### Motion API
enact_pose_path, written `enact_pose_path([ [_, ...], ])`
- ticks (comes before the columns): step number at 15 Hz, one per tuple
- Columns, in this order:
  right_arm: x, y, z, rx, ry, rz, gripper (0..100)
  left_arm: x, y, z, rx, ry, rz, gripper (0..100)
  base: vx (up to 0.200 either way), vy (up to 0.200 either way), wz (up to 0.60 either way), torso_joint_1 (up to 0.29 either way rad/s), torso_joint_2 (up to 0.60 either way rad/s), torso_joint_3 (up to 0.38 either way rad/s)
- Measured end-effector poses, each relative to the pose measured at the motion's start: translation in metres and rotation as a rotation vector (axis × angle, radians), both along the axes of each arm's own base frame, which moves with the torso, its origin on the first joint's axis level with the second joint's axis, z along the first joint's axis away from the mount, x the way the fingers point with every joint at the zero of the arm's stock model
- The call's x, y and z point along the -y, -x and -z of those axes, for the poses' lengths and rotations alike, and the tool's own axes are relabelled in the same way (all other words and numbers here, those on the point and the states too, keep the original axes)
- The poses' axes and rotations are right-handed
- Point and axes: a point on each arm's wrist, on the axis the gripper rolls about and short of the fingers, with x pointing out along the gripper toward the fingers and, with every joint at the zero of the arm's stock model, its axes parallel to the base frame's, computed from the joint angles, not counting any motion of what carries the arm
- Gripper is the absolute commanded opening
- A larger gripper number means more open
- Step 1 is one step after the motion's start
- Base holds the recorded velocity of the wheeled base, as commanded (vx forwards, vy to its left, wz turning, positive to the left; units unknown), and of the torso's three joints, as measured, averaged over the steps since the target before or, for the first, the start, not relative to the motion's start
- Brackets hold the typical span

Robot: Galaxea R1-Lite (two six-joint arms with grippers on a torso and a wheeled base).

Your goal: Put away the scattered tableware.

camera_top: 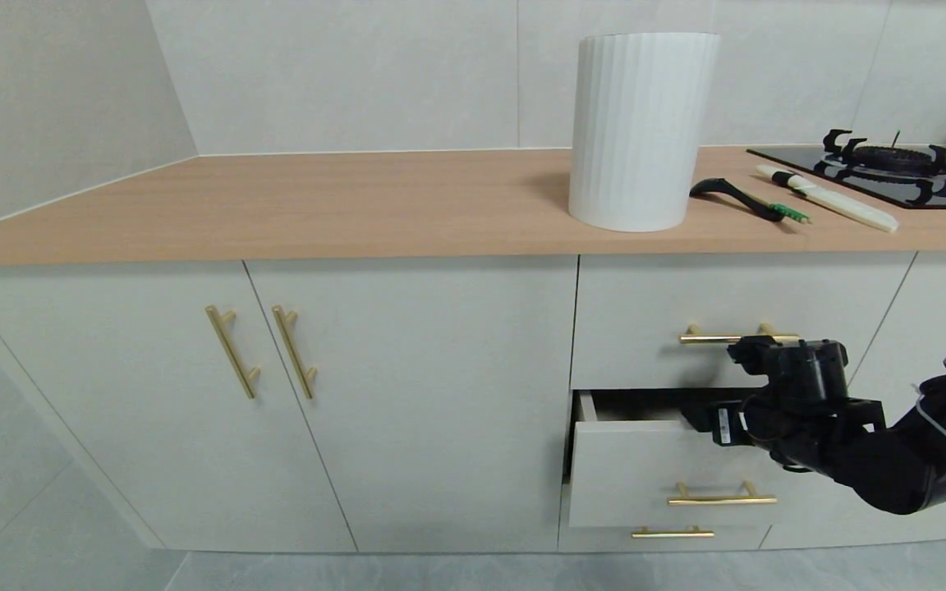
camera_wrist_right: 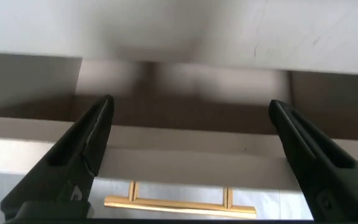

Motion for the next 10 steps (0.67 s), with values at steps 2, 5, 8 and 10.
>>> enact_pose_path([
  [2, 0.001, 0.004, 0.000, -0.031, 0.017, -0.006, 100, 0.000, 0.000, 0.000, 0.000, 0.000, 0.000, 100, 0.000, 0.000, 0.00, 0.000, 0.00, 0.000],
  [5, 0.002, 0.011, -0.002, -0.092, 0.035, -0.019, 100, 0.000, 0.000, 0.000, 0.000, 0.000, 0.000, 100, 0.000, 0.000, 0.00, 0.000, 0.00, 0.000],
  [8, 0.004, 0.019, -0.008, -0.135, 0.057, -0.033, 100, 0.000, 0.000, 0.000, 0.000, 0.000, 0.000, 100, 0.000, 0.000, 0.00, 0.000, 0.00, 0.000],
  [10, 0.005, 0.023, -0.014, -0.157, 0.066, -0.037, 100, 0.000, 0.000, 0.000, 0.000, 0.000, 0.000, 100, 0.000, 0.000, 0.00, 0.000, 0.00, 0.000],
])
